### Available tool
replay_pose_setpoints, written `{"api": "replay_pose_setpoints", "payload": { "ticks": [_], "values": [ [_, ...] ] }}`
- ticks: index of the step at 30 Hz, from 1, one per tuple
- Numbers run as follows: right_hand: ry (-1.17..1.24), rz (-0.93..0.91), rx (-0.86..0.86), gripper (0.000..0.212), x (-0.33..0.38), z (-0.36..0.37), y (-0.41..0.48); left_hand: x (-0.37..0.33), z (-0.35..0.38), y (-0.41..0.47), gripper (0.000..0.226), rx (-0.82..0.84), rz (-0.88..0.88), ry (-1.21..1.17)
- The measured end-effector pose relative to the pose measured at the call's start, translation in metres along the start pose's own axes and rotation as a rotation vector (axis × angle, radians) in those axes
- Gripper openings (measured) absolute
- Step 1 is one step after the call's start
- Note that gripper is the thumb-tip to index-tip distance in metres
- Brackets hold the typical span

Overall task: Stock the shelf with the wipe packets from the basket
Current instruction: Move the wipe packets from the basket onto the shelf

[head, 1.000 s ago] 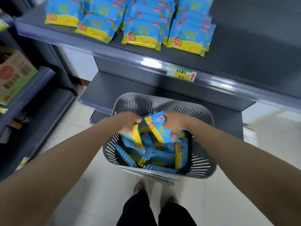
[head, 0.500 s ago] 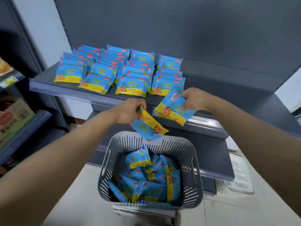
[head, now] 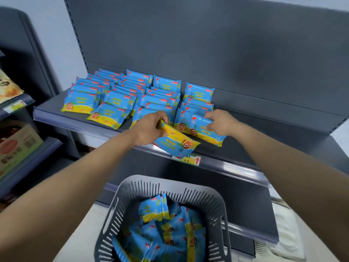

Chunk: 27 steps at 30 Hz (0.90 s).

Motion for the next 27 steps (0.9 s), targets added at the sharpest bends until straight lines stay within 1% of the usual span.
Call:
{"api": "replay_pose_setpoints", "payload": {
  "ticks": [3, 5, 7, 10, 13, 15, 17, 20, 23, 25, 27],
  "values": [
    [-0.018, -0.029, 0.028, 0.018, 0.001, 0.011, 0.021, 0.002, -0.001, 0.007, 0.023, -0.011, -0.027, -0.006],
    [-0.016, -0.021, 0.018, 0.020, 0.000, 0.012, 0.033, 0.003, -0.002, 0.011, 0.023, -0.011, -0.034, -0.010],
    [-0.033, -0.021, -0.021, 0.016, 0.000, 0.011, 0.044, 0.004, -0.001, 0.017, 0.023, -0.021, -0.040, -0.005],
    [-0.098, -0.023, -0.118, 0.004, 0.001, 0.008, 0.058, 0.006, 0.002, 0.028, 0.021, -0.032, -0.056, -0.027],
    [-0.102, 0.000, -0.180, 0.016, -0.001, 0.008, 0.070, 0.006, 0.005, 0.039, 0.022, -0.011, -0.069, -0.060],
    [-0.104, 0.002, -0.175, 0.018, -0.004, 0.006, 0.077, 0.005, 0.006, 0.047, 0.026, 0.002, -0.056, -0.052],
    [-0.091, -0.002, -0.173, 0.019, -0.010, 0.003, 0.081, 0.005, 0.007, 0.057, 0.025, -0.010, -0.043, -0.070],
    [0.046, 0.000, -0.151, 0.023, -0.017, -0.001, 0.081, 0.011, 0.013, 0.073, 0.024, -0.047, -0.048, -0.095],
    [0.207, -0.014, -0.135, 0.017, -0.024, -0.005, 0.078, 0.018, 0.026, 0.087, 0.024, -0.023, -0.081, -0.095],
    [0.308, 0.010, -0.161, 0.024, -0.028, -0.010, 0.071, 0.021, 0.037, 0.094, 0.025, 0.006, -0.104, -0.021],
    [0.350, 0.015, -0.202, 0.026, -0.032, -0.013, 0.063, 0.021, 0.046, 0.100, 0.024, 0.000, -0.105, 0.036]
  ]
}}
Point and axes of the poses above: each hand's wrist, its own y-axis towards the middle knuckle, its own z-axis out of the palm, x = y × z, the point moved 2 cm from there along y, towards the middle knuckle, and after that the axes turned 10 degrees about z, right-handed, at the moved point
